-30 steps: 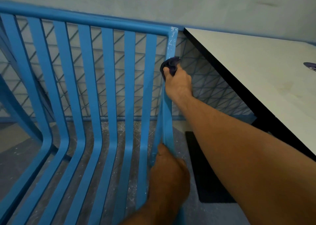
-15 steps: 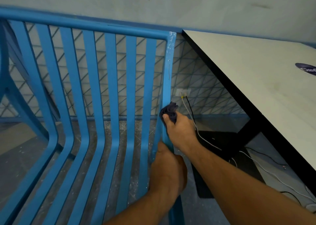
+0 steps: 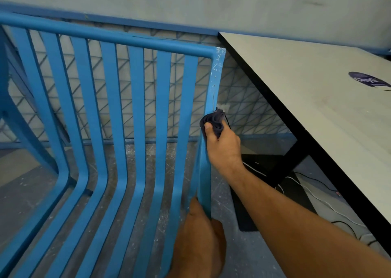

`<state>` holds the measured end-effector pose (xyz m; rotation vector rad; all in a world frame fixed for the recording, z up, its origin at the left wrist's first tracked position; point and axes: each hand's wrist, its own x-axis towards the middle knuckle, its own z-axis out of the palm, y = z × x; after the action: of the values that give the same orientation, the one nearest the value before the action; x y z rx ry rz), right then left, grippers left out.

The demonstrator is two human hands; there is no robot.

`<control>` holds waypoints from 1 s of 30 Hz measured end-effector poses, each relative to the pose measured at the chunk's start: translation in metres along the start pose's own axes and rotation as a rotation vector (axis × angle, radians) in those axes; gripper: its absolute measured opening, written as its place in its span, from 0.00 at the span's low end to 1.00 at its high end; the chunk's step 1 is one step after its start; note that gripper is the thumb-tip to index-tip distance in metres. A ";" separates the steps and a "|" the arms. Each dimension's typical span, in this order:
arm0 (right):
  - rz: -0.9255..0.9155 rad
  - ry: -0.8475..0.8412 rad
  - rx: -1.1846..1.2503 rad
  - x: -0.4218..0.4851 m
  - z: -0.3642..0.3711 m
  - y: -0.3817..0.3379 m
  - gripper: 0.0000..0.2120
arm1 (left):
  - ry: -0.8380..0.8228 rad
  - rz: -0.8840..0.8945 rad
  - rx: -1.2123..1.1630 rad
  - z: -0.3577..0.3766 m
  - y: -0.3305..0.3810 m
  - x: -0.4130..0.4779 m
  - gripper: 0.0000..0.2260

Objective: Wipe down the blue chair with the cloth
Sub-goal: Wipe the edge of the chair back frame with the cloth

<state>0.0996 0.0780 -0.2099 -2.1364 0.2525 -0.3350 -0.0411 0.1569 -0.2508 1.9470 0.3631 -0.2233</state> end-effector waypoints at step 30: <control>-0.088 0.194 0.140 0.034 -0.010 -0.032 0.05 | 0.123 0.012 -0.142 0.019 0.020 0.054 0.07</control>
<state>0.1304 0.0774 -0.1727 -1.9821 0.2385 -0.5955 0.0170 0.1405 -0.2585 1.8262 0.4361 -0.0675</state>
